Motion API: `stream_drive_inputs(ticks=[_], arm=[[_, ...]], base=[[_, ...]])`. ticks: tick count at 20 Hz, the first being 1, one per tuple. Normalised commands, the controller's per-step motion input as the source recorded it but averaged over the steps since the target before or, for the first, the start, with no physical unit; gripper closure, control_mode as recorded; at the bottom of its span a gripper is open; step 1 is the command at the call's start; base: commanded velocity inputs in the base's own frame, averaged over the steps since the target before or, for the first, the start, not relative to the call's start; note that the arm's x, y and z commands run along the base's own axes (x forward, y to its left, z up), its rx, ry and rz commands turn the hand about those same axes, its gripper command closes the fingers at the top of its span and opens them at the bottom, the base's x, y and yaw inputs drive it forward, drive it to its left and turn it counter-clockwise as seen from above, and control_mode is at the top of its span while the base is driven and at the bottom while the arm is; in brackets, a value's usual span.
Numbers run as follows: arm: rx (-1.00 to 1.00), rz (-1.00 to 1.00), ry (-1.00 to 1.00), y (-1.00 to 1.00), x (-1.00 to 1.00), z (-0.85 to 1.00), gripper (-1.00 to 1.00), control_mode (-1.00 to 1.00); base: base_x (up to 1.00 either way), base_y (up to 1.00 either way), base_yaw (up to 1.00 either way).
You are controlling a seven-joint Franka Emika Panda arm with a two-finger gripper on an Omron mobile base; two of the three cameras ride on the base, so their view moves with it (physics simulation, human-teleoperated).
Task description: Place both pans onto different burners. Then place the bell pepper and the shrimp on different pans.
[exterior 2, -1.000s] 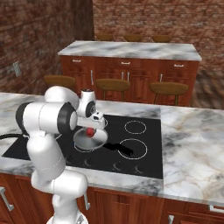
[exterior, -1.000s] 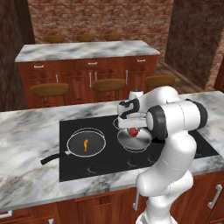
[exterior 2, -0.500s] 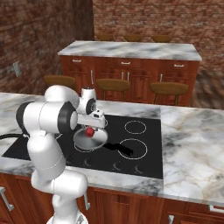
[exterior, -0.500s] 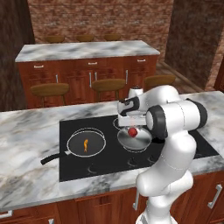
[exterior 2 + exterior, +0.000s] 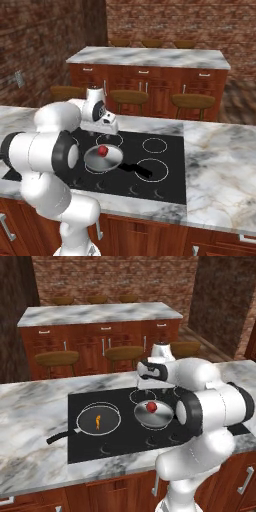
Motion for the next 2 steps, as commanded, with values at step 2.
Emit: stream_drive_inputs(ticks=[2], arm=[[0.0,0.0,-0.16,0.0,-0.57,0.67,-1.0,-1.0]], base=[[0.0,0.0,0.0]])
